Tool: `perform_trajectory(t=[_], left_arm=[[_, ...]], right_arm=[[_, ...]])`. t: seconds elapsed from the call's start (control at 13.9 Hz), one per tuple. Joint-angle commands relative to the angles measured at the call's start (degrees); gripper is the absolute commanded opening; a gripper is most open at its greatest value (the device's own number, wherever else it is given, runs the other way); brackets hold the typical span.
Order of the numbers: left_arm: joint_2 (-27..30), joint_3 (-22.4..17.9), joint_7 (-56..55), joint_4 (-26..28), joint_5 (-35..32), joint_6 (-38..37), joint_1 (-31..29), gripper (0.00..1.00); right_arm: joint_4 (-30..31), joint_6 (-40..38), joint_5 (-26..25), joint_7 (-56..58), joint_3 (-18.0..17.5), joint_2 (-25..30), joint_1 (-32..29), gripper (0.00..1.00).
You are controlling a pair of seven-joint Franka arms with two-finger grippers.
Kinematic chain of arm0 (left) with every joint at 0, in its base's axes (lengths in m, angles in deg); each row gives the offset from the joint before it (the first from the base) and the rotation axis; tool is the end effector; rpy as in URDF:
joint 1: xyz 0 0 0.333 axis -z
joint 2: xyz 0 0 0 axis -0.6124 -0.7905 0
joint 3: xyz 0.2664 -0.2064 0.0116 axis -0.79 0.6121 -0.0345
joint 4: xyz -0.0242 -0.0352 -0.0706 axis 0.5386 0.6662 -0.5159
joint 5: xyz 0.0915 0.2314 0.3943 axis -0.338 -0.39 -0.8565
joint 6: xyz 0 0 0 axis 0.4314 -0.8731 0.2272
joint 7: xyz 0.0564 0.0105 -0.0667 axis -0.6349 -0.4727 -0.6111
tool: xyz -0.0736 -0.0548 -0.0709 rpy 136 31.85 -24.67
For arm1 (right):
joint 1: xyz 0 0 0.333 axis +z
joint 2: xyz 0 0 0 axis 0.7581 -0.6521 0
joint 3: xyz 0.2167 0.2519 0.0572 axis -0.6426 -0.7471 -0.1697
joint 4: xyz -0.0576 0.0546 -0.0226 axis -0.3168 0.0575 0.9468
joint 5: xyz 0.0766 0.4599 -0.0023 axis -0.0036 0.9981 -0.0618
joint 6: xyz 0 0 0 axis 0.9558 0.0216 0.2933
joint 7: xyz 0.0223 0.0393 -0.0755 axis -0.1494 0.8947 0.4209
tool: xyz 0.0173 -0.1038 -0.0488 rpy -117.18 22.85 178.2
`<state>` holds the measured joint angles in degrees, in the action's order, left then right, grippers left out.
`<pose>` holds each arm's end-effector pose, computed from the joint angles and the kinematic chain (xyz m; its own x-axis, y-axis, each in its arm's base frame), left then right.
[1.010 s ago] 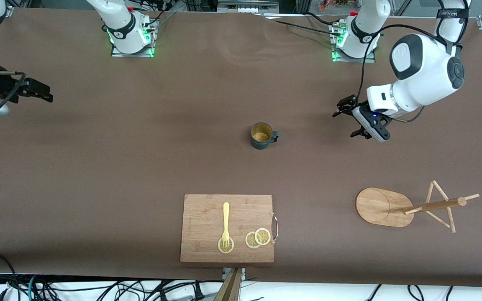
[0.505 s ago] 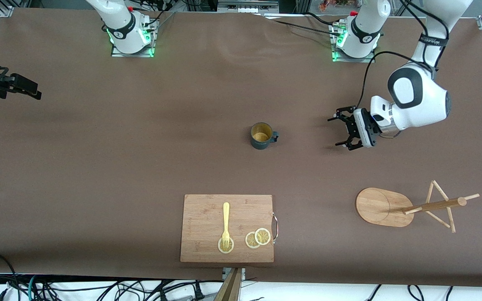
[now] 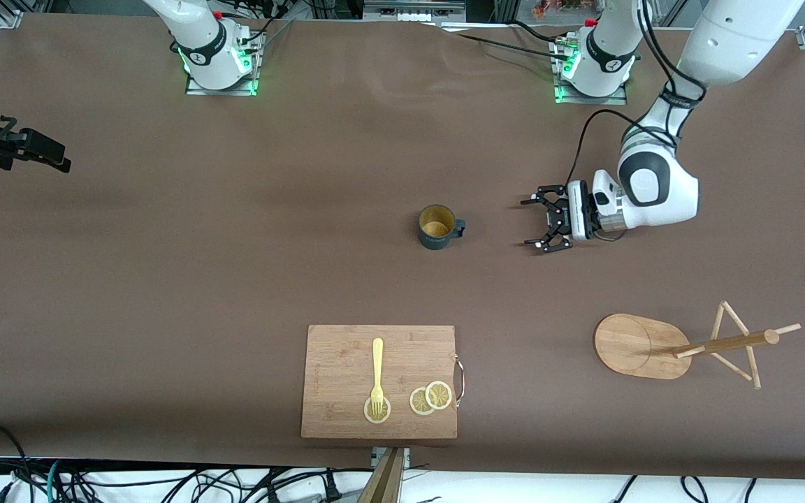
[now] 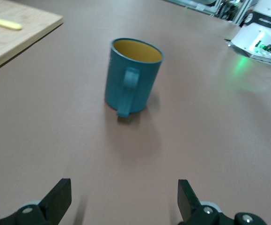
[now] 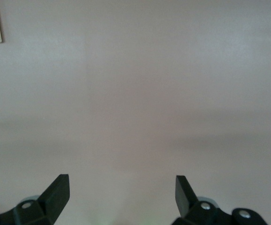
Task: Pass cup and hang on rack
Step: 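Close the left gripper on the teal mug's handle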
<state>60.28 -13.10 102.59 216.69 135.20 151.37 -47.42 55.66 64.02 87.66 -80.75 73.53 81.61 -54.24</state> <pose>0.5182 -0.1290 0.0832 0.2386 -0.5452 0.8036 -0.9696 -0.0876 0.2285 0.6190 -0.0516 0.5760 0.9978 -0.0306 -0.0583 -0.0298 -0.9995 0.0142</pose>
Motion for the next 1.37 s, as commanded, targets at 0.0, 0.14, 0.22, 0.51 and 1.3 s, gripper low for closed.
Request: perform_trajectory(t=[0.0,0.14,0.22,0.51,1.3], left_arm=[[-5.28,3.72,10.27,-2.48,6.42,-0.23,-2.03,1.0],[-7.93,4.87,12.49,-4.32,7.23,-2.16,-2.38,1.0],[-8.63,5.48,12.5,-5.29,7.23,-2.43,-2.56,1.0],[-12.14,8.03,14.52,-9.42,7.76,-2.43,-2.56,1.0],[-18.05,11.55,15.13,-12.86,13.21,-0.86,-0.19,1.0]], right_arm=[[-1.93,2.56,0.0,-0.48,0.44,-1.29,0.9,1.0],[-2.64,1.17,0.09,-0.13,0.26,-1.38,1.07,1.0],[-2.81,1.16,0.18,0.13,0.35,-1.9,0.98,1.0],[-3.25,-2.53,0.27,-0.13,0.26,-2.17,0.9,1.0],[-2.64,-5.34,0.36,0.13,0.09,-1.65,1.07,1.0]])
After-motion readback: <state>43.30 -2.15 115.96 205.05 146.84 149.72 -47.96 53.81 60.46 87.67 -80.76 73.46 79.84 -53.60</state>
